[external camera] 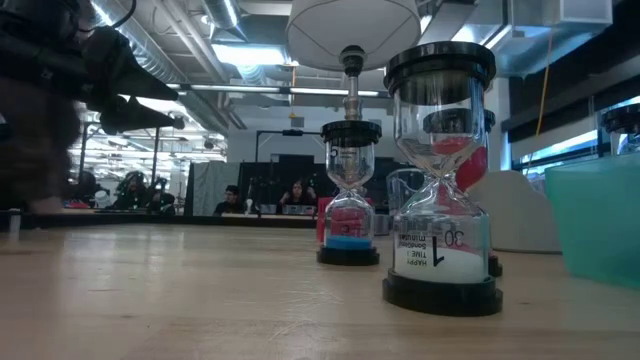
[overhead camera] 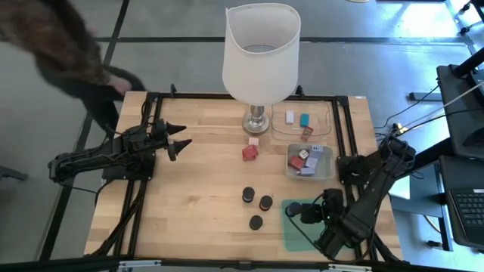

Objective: Pick & Place Office items
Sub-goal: Put the orange hourglass into the light blue bin

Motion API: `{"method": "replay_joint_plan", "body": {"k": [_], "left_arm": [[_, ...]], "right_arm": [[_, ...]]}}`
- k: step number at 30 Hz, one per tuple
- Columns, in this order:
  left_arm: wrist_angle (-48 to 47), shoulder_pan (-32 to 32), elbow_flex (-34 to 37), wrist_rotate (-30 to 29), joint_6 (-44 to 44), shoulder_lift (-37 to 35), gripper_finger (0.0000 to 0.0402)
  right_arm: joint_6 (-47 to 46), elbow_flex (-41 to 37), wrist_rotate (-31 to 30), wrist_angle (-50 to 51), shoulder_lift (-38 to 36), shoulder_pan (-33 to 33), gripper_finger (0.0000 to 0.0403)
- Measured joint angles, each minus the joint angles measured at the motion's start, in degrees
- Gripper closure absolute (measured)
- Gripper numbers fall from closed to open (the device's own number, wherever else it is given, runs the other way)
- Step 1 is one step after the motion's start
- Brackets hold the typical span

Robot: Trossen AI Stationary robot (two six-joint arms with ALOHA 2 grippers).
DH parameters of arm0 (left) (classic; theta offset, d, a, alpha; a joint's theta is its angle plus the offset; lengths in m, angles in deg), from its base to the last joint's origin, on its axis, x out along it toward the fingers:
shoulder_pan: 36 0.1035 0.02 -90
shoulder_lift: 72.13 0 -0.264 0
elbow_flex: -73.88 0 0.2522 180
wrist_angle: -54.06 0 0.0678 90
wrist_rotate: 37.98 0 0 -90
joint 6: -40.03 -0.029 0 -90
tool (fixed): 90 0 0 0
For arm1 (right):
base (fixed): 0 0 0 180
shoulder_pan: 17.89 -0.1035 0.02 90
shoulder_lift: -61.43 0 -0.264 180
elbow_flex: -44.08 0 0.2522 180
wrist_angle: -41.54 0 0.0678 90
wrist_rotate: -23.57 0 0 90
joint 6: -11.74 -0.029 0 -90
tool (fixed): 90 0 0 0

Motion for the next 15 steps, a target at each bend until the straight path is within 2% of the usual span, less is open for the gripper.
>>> {"method": "replay_joint_plan", "body": {"k": [4,8,15], "left_arm": [[0.0,0.0,0.0,0.0,0.0,0.0,0.0054],[0.0,0.0,0.0,0.0,0.0,0.0,0.0054],[0.0,0.0,0.0,0.0,0.0,0.0,0.0054]], "right_arm": [[1.5,-2.9,-0.9,-4.7,0.0,0.0,0.0178],[4.3,-7.2,0.2,-10.9,0.0,0.2,0.0193],[5.1,-11.1,-0.2,-13.5,0.0,0.8,0.0183]]}}
